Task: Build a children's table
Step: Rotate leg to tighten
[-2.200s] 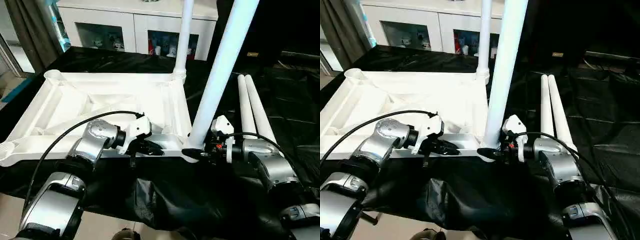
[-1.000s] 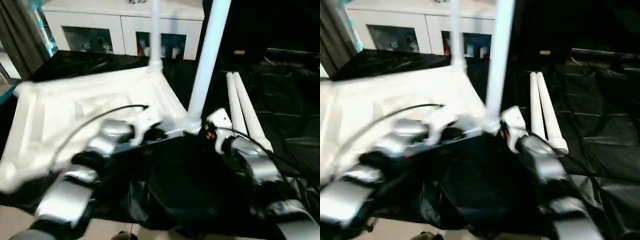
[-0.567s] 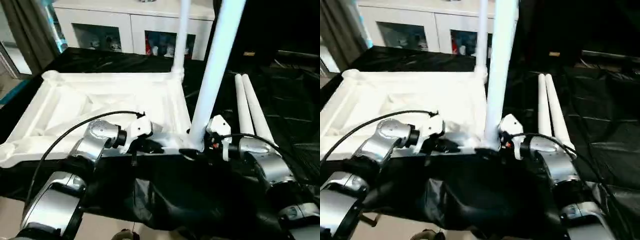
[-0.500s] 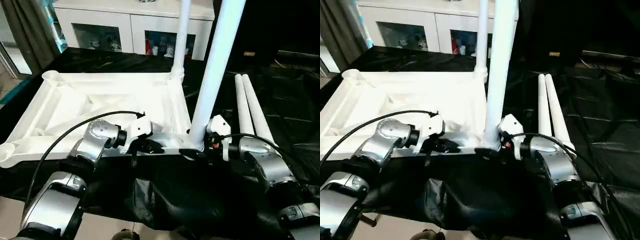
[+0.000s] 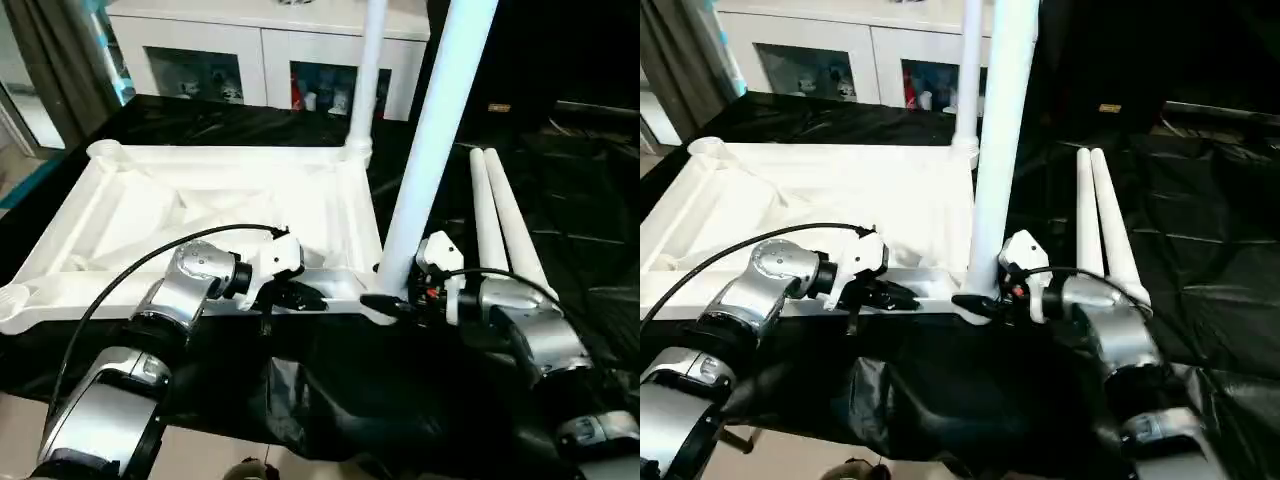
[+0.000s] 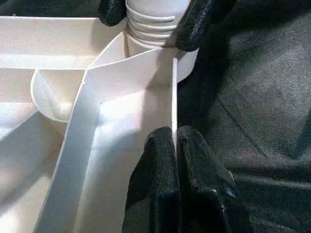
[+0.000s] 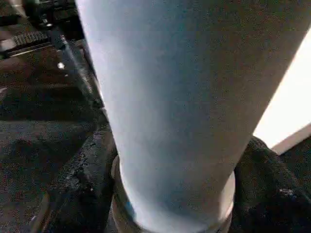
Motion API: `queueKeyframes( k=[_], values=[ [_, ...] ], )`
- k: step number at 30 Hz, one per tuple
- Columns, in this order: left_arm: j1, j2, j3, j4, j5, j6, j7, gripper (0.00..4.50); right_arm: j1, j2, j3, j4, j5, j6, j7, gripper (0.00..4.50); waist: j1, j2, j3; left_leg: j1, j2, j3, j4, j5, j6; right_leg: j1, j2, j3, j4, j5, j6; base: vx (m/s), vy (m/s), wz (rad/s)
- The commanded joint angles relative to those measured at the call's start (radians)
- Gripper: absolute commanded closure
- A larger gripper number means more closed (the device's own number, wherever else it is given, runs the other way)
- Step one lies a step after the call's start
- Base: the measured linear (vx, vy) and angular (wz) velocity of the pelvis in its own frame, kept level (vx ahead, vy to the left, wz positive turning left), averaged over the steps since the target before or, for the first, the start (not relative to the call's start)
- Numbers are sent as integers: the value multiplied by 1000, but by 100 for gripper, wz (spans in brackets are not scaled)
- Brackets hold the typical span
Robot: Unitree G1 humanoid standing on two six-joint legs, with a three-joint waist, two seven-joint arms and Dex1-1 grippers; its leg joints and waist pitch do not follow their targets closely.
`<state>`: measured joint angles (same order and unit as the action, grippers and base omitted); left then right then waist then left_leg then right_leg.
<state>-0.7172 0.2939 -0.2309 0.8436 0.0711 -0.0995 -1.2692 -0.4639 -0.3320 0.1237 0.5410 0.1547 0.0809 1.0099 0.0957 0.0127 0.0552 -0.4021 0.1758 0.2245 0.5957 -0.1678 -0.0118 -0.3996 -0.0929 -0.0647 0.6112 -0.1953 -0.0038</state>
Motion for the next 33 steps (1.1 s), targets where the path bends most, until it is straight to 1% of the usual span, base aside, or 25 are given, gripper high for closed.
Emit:
queueKeyframes(
  k=[1, 2, 3, 4, 5, 6, 8, 9, 10, 12, 13, 14, 15, 16, 19, 20, 22, 24, 25, 26, 28, 29, 31, 32, 33],
  values=[
    [-42, -59, 25, 24, -9, -5, 111, 450, 2, 49, -20, 70, -31, 3, -161, 174, -7, -7, -67, 39, 70, -39, -74, -239, 22, 29, -73, 48, -72, -178, -255, 0, 0, 0],
    [-58, -75, 28, 50, 6, -3, 173, 450, -3, 74, -39, 94, -35, 8, -236, 174, -12, -11, -67, 42, 68, -42, -75, -266, 4, 30, -78, 48, -78, -220, -247, 0, 0, 0],
    [-74, -91, 33, 74, 16, 0, 229, 450, -8, 97, -56, 114, -39, 11, -306, 174, -17, -11, -67, 41, 66, -44, -76, -273, -9, 30, -78, 49, -80, -246, -238, 0, 0, 0],
    [-74, -91, 33, 74, 16, 0, 229, 450, -8, 97, -56, 114, -39, 11, -306, 174, -17, -11, -66, 45, 66, -44, -77, -284, -13, 29, -77, 49, -84, -262, -232, 0, 0, 0],
    [-113, -143, 42, 124, 31, 20, 357, 450, -27, 165, -106, 166, -41, 20, -505, 175, -19, -11, -64, 43, 65, -44, -76, -291, -12, 27, -78, 50, -87, -280, -224, 0, 0, 0],
    [-129, -166, 46, 142, 35, 32, 406, 450, -35, 193, -123, 186, -43, 21, -581, 175, -20, -10, -63, 51, 65, -44, -78, -307, -25, 21, -77, 51, -91, -304, -216, 0, 0, 0],
    [-148, -202, 48, 162, 37, 51, 465, 450, -48, 235, -132, 209, -52, 27, -668, 175, -21, -11, -64, 48, 65, -46, -81, -301, -33, 25, -77, 49, -93, -305, -202, 0, 0, 0],
    [-156, -223, 50, 166, 34, 63, 489, 450, -57, 258, -128, 221, -62, 21, -702, 175, -20, -6, -65, 50, 65, -46, -79, -302, -31, 24, -76, 50, -93, -296, -202, 0, 0, 0],
    [-157, -227, 50, 167, 34, 65, 493, 450, -59, 263, -127, 223, -63, 19, -708, 175, -21, -9, -65, 47, 63, -45, -79, -299, -24, 26, -77, 51, -93, -280, -202, 0, 0, 0],
    [-165, -253, 47, 171, 34, 76, 518, 450, -74, 292, -112, 238, -79, 6, -735, 175, -21, -4, -66, 44, 63, -45, -80, -289, -16, 28, -75, 50, -92, -261, -198, 0, 0, 0],
    [-166, -260, 45, 172, 35, 77, 522, 450, -78, 300, -105, 241, -84, 0, -735, 175, -22, -6, -66, 43, 62, -45, -80, -289, -13, 28, -74, 49, -91, -256, -198, 0, 0, 0],
    [-165, -268, 42, 171, 36, 72, 518, 450, -83, 308, -89, 237, -86, -23, -699, 175, -21, -4, -67, 43, 62, -45, -79, -287, -8, 31, -75, 49, -91, -243, -200, 0, 0, 0],
    [-166, -271, 42, 175, 37, 69, 519, 450, -86, 313, -86, 238, -88, -34, -689, 119, -20, -4, -67, 42, 63, -45, -79, -286, -3, 32, -76, 49, -90, -237, -201, 0, 0, 0],
    [-165, -270, 40, 177, 39, 61, 516, 450, -88, 314, -89, 234, -81, -43, -672, 105, -20, -4, -67, 42, 62, -45, -79, -285, 0, 32, -74, 49, -89, -233, -202, 0, 0, 0],
    [-164, -264, 36, 190, 45, 31, 505, 450, -94, 314, -97, 233, -75, -71, -644, 93, -20, -7, -65, 41, 63, -46, -80, -292, 7, 33, -76, 49, -92, -252, -200, 0, 0, 0],
    [-153, -245, 27, 182, 49, 5, 464, 450, -94, 297, -108, 215, -50, -75, -587, 82, -18, -9, -65, 41, 63, -46, -79, -295, 14, 34, -78, 49, -93, -263, -197, 0, 0, 0],
    [-142, -230, 23, 169, 44, -8, 420, 450, -88, 276, -99, 189, -37, -67, -520, 82, -18, -13, -66, 36, 62, -46, -79, -284, 22, 38, -78, 48, -91, -253, -196, 0, 0, 0],
    [-126, -209, 15, 148, 37, -23, 361, 450, -74, 237, -68, 154, -36, -65, -436, 82, -15, -12, -69, 35, 64, -44, -75, -244, 43, 41, -76, 48, -84, -194, -207, 0, 0, 0],
    [-110, -182, 8, 124, 29, -27, 299, 450, -54, 186, -33, 116, -40, -58, -345, 82, -15, -11, -69, 34, 65, -44, -75, -233, 47, 39, -76, 49, -81, -177, -213, 0, 0, 0],
    [-101, -168, 4, 113, 24, -26, 267, 450, -43, 159, -17, 96, -40, -51, -297, 82, -9, -11, -72, 32, 65, -41, -70, -193, 68, 45, -73, 46, -72, -112, -227, 0, 0, 0],
    [-89, -144, -2, 98, 19, -38, 218, 450, -29, 123, -5, 58, -24, -27, -232, 82, -8, -9, -72, 29, 66, -41, -69, -177, 83, 46, -72, 44, -68, -81, -239, 0, 0, 0],
    [-73, -109, -7, 83, 12, -56, 148, 450, -7, 70, 12, 5, -5, -1, -137, 82, -8, -11, -74, 28, 66, -39, -66, -163, 94, 48, -70, 43, -64, -62, -246, 0, 0, 0],
    [-57, -76, -9, 61, -5, -61, 69, 450, 11, 21, 25, -36, 6, 14, -55, 82, -4, -9, -73, 30, 68, -38, -64, -165, 104, 45, -71, 43, -63, -56, -259, 0, 0, 0],
    [-57, -76, -9, 61, -5, -61, 69, 450, 11, 21, 25, -36, 6, 14, -55, 82, -4, -9, -73, 31, 69, -38, -64, -171, 102, 44, -71, 43, -62, -63, -263, 0, 0, 0],
    [-41, -43, -12, 38, -20, -61, -4, 450, 22, -18, 30, -68, 22, 35, 18, 82, -3, -9, -72, 32, 70, -38, -65, -183, 95, 43, -72, 43, -65, -83, -267, 0, 0, 0]
  ],
)
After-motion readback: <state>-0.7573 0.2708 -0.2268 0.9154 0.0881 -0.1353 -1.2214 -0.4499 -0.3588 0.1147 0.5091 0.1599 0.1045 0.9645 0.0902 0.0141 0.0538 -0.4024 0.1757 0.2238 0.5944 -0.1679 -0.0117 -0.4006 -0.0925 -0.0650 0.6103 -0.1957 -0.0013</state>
